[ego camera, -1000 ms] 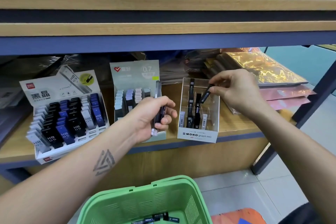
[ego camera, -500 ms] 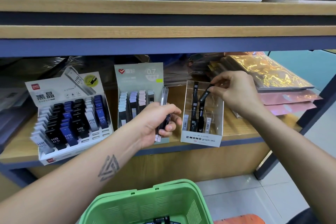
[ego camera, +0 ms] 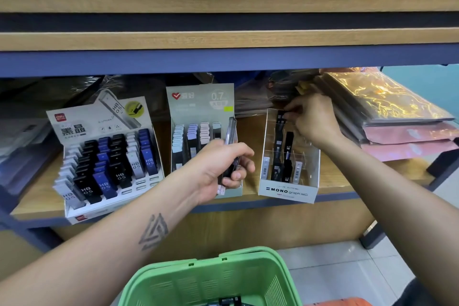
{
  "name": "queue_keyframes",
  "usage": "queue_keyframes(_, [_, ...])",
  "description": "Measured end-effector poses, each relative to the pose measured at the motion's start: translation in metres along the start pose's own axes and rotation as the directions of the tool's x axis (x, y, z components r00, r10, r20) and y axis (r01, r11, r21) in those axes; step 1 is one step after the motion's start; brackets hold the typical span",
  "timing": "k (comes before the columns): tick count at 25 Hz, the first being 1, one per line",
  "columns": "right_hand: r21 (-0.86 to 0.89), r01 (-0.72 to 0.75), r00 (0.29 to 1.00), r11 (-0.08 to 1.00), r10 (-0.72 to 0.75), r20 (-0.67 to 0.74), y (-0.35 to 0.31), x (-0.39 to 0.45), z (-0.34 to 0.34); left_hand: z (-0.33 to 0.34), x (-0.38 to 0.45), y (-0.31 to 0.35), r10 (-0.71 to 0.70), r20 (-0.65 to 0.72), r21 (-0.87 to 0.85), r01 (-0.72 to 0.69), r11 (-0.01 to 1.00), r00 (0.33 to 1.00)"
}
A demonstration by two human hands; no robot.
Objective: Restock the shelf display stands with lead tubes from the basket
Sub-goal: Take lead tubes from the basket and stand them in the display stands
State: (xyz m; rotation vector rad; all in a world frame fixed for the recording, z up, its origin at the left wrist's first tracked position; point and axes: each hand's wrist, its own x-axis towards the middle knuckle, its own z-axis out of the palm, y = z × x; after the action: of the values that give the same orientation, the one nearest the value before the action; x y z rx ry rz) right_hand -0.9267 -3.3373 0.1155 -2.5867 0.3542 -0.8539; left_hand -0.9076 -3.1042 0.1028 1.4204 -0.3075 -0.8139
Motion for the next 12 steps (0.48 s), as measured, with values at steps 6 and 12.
queue_keyframes(6, [-0.057, 0.026, 1.0, 0.998, -0.025, 0.014, -0.003, -0.009, 0.003, -0.002, -0.001, 0.0, 0.003, 0.017, 0.014, -0.003, 1.0, 1.0])
queue_keyframes(12, [-0.094, 0.14, 0.935, 0.986, -0.1, 0.341, -0.021, -0.049, -0.037, -0.001, -0.011, 0.002, 0.017, 0.023, 0.037, -0.017, 0.999, 1.0])
